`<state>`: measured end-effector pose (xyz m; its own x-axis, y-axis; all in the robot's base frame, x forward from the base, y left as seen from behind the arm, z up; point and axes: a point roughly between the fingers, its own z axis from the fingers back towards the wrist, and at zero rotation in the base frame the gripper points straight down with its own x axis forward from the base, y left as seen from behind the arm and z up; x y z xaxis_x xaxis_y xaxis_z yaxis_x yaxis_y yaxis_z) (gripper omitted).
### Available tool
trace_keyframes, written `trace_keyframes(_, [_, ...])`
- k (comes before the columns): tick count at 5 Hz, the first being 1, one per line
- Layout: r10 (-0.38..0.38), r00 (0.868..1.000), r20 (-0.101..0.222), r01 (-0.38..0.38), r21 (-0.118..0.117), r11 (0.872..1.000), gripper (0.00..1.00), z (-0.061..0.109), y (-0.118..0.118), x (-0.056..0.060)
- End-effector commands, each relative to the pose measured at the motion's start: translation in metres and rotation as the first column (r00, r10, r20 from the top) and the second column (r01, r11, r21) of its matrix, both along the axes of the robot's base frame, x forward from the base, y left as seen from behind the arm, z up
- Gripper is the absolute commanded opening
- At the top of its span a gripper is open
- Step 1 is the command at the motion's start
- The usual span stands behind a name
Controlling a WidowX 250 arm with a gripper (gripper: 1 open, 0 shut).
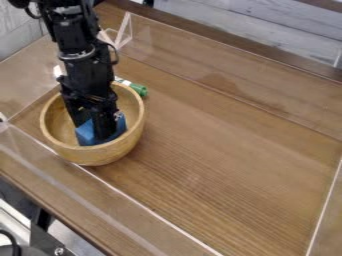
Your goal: Remove the blue block from inside the brown bowl and put it on the table
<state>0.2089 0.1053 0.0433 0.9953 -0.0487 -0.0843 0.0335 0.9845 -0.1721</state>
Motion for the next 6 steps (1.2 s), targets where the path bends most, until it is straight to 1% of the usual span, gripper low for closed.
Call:
trace_keyframes(1, [0.015,0.999,0.029,-0.015,0.010,1.000,0.00,0.007,0.004,0.004])
trace_keyframes(6, [0.048,0.998,0.047,-0.048,-0.016,0.999,0.00,0.023,0.004,0.007])
